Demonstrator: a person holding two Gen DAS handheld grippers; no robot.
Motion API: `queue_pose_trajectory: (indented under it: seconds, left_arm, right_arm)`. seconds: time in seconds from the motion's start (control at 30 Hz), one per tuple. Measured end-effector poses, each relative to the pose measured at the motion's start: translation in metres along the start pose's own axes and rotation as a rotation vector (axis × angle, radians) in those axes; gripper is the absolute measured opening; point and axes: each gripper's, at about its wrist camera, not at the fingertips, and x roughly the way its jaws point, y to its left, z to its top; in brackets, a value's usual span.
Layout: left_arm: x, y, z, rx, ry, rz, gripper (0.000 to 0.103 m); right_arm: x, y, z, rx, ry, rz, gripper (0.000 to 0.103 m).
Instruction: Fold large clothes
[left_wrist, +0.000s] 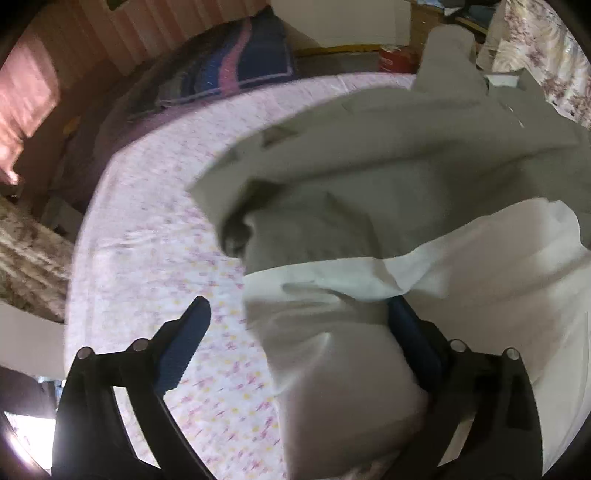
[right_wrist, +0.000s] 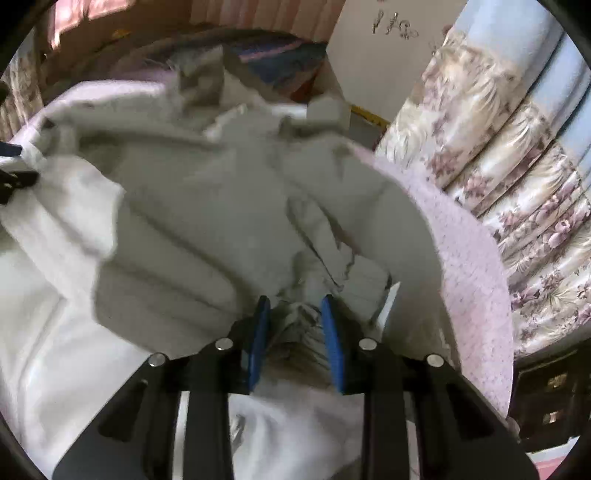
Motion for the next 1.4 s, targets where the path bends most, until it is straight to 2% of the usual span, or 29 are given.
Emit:
queue_pose_trajectory:
  seconds: [0.03, 0.07, 0.1, 0.13, 0.17, 0.2, 0.23, 0.33, 0.47, 0.53, 0.63, 0.7, 0.83, 0.93, 1.03, 1.07, 1.13, 1.2, 1.33, 1.4]
  left_arm:
    - [-0.014, -0.002, 0.001, 0.002, -0.024, 0.005, 0.089]
    - [-0.038, -0.004, -0.001, 0.004, -0.077, 0.02, 0.089]
    - [-0.054, 0.0, -0.002, 0.003, -0.114, 0.033, 0.092]
    - [-0.079, -0.001, -0.004, -0.007, -0.172, 0.053, 0.099]
    - [-0.103, -0.002, -0.006, -0.028, -0.231, 0.062, 0.1]
    - [-0.119, 0.002, -0.01, -0.046, -0.272, 0.052, 0.1]
    - [-0.135, 0.001, -0.012, -0.063, -0.306, 0.027, 0.1]
    - [-0.179, -0.008, -0.025, -0.109, -0.403, -0.084, 0.1]
    - [-0.197, -0.03, -0.029, -0.095, -0.402, -0.164, 0.1]
    - [-0.193, -0.043, -0.033, -0.062, -0.392, -0.177, 0.1]
    - [-0.181, -0.061, -0.035, 0.002, -0.397, -0.121, 0.1]
    - [-0.18, -0.071, -0.036, 0.025, -0.395, -0.102, 0.1]
    - [-0.179, -0.078, -0.033, 0.036, -0.366, -0.118, 0.1]
    - [-0.177, -0.079, -0.032, 0.03, -0.349, -0.123, 0.1]
    - [-0.174, -0.077, -0.032, 0.017, -0.339, -0.118, 0.1]
    - [-0.173, -0.076, -0.032, 0.012, -0.336, -0.117, 0.1]
    - [-0.168, -0.073, -0.031, -0.004, -0.323, -0.121, 0.1]
    - [-0.163, -0.069, -0.031, -0.016, -0.308, -0.127, 0.1]
    - [-0.157, -0.061, -0.031, -0.026, -0.299, -0.118, 0.1]
    - [-0.156, -0.057, -0.031, -0.029, -0.306, -0.109, 0.1]
  right_arm:
    - [-0.026, -0.014, -0.003, 0.075, -0.056, 0.06, 0.029]
    - [-0.048, -0.024, -0.01, 0.129, -0.099, 0.096, 0.034]
    - [-0.075, -0.045, -0.02, 0.198, -0.156, 0.126, 0.045]
    - [-0.095, -0.065, -0.032, 0.263, -0.205, 0.132, 0.05]
    - [-0.109, -0.083, -0.043, 0.32, -0.24, 0.126, 0.061]
    - [-0.124, -0.104, -0.06, 0.389, -0.273, 0.114, 0.067]
    - [-0.135, -0.125, -0.077, 0.459, -0.293, 0.097, 0.068]
    - [-0.145, -0.196, -0.146, 0.728, -0.312, 0.052, 0.076]
    - [-0.124, -0.263, -0.257, 1.16, -0.231, 0.089, 0.077]
    - [-0.11, -0.283, -0.3, 1.305, -0.223, 0.14, 0.077]
    - [-0.096, -0.297, -0.344, 1.462, -0.22, 0.173, 0.077]
    - [-0.086, -0.298, -0.359, 1.518, -0.218, 0.209, 0.077]
    - [-0.051, -0.299, -0.374, 1.649, -0.237, 0.362, 0.078]
    - [-0.035, -0.301, -0.376, 1.722, -0.285, 0.425, 0.079]
    - [-0.018, -0.309, -0.376, 1.782, -0.274, 0.48, 0.079]
    - [-0.013, -0.311, -0.374, 1.787, -0.269, 0.488, 0.075]
    - [-0.012, -0.317, -0.362, 1.734, -0.266, 0.448, 0.051]
    - [-0.021, -0.328, -0.342, 1.641, -0.306, 0.391, 0.025]
    - [-0.067, -0.349, -0.298, 1.459, -0.419, 0.305, 0.014]
    - [-0.122, -0.354, -0.26, 1.286, -0.559, 0.252, 0.011]
